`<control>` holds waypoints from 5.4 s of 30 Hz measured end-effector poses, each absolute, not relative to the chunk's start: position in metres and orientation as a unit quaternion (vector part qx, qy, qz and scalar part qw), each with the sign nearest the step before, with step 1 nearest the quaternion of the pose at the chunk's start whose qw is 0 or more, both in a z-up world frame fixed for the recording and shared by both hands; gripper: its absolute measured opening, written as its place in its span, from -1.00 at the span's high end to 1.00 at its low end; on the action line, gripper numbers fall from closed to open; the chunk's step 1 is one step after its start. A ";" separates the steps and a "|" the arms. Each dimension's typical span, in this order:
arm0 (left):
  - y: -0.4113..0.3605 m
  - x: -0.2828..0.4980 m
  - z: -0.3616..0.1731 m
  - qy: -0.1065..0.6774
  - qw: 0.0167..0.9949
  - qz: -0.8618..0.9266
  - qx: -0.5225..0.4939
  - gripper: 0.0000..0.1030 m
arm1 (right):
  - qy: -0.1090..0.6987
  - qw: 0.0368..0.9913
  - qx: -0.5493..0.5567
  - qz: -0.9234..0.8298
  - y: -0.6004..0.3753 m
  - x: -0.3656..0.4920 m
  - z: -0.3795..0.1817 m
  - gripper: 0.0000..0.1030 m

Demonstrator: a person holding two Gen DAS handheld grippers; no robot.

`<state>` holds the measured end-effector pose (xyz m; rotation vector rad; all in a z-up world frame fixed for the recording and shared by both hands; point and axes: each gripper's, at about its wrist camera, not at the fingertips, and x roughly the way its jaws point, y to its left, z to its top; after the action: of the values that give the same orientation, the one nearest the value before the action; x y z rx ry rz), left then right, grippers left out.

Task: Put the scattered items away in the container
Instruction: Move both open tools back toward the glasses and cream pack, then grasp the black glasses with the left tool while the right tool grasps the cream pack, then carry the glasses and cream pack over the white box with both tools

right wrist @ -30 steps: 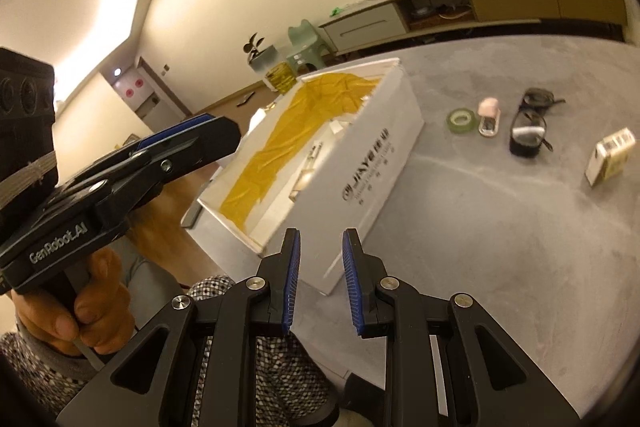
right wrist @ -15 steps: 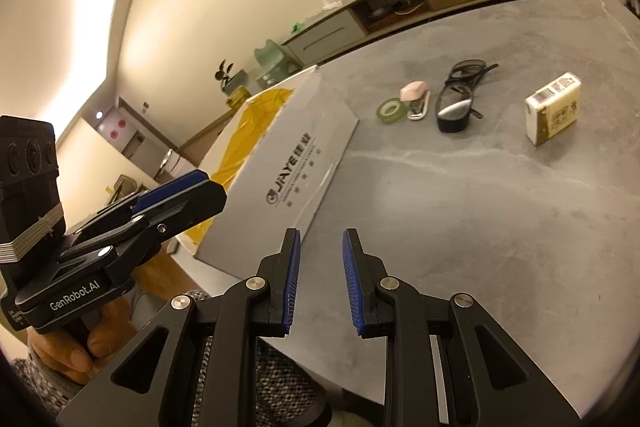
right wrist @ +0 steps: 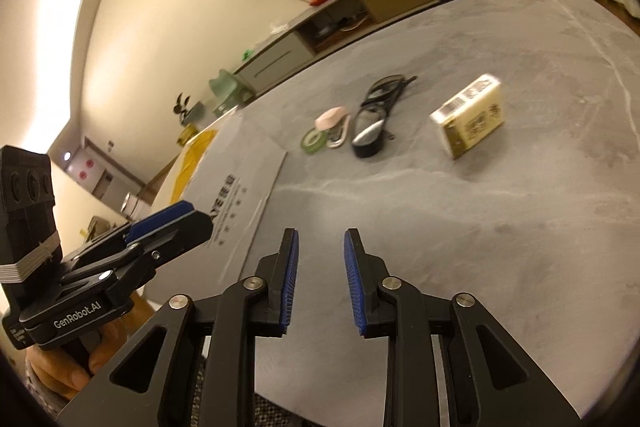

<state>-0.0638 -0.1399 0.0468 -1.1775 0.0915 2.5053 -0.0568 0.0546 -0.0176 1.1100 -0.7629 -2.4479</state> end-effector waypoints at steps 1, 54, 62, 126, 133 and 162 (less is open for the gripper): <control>-0.137 -0.067 0.045 0.031 0.187 0.888 -0.419 0.00 | -0.277 0.164 0.391 -0.863 0.061 -0.059 -0.019 0.35; -0.065 -0.272 -0.085 0.046 0.165 0.861 -0.479 -0.13 | -0.304 0.023 0.434 -0.848 0.136 -0.190 -0.065 -0.11; -0.063 -0.256 -0.075 0.054 0.173 0.866 -0.466 -0.08 | -0.305 0.006 0.429 -0.850 0.136 -0.189 -0.061 -0.11; -0.088 -0.151 0.002 0.064 0.133 0.898 -0.414 0.22 | -0.239 0.121 0.427 -0.864 0.084 -0.132 -0.041 0.55; -0.108 -0.121 0.027 0.062 0.120 0.913 -0.385 0.22 | -0.214 0.146 0.420 -0.870 0.056 -0.111 -0.025 0.55; -0.252 -0.020 0.095 -0.050 0.088 0.948 -0.302 0.22 | -0.155 0.229 0.387 -0.880 -0.068 -0.025 0.040 0.55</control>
<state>-0.0202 -0.2523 0.0951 -0.8976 -0.1474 2.8215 -0.0245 -0.0683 0.0397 1.0658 -0.4268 -2.4211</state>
